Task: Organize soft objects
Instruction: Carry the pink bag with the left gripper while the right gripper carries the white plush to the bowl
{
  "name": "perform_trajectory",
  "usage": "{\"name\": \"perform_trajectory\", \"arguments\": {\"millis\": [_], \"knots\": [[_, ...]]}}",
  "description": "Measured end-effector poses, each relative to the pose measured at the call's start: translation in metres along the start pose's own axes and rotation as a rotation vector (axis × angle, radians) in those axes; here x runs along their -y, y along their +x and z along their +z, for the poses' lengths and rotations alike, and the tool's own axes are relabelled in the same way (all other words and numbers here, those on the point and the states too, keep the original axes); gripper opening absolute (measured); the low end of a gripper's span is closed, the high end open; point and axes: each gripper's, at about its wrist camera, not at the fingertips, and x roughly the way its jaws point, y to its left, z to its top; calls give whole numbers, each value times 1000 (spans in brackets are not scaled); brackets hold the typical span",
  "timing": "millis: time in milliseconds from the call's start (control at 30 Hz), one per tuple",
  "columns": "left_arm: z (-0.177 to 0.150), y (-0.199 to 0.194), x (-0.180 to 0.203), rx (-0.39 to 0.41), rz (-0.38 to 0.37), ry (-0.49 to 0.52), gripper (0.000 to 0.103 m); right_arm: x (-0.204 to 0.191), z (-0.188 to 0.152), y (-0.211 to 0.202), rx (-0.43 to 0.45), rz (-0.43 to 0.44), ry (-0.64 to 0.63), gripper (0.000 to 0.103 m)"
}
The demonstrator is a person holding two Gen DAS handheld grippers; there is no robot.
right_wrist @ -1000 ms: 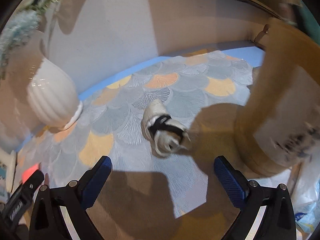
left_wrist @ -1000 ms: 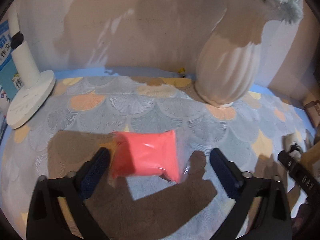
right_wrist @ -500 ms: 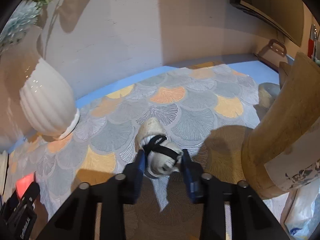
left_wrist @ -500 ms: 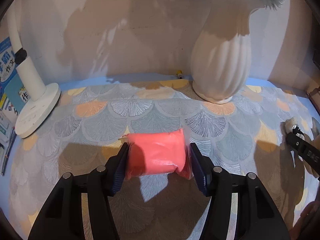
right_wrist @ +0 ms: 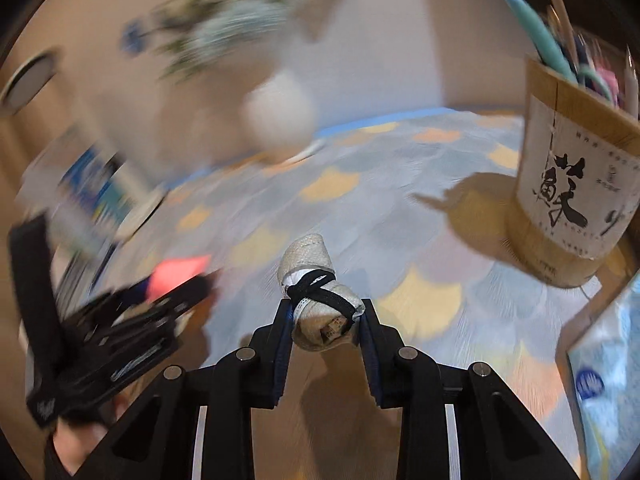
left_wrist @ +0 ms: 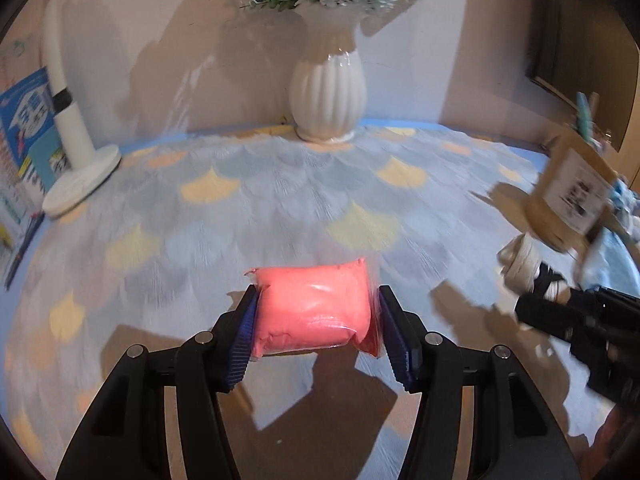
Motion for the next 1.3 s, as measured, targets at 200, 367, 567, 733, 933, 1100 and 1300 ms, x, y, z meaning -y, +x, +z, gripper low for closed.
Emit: {"name": "perform_trajectory", "arguments": {"millis": [200, 367, 567, 733, 933, 1100, 1300], "knots": [[-24, -20, 7, 9, 43, -48, 54, -3, -36, -11, -32, -20, -53, 31], [-35, -22, 13, 5, 66, -38, 54, 5, -45, -6, -129, -20, -51, 46], [-35, -21, 13, 10, 52, -38, 54, 5, -48, -17, -102, -41, -60, 85], [-36, -21, 12, 9, 52, -51, 54, -2, -45, -5, -114, -87, -107, 85], [-36, -20, 15, 11, 75, -43, 54, -5, -47, 0, -100, -188, -130, 39], [-32, -28, 20, 25, 84, -33, 54, 3, -43, -11, -106, -116, -87, 30], [12, -67, 56, 131, 23, 26, 54, 17, -13, -59, 5, -76, -50, 29]]}}
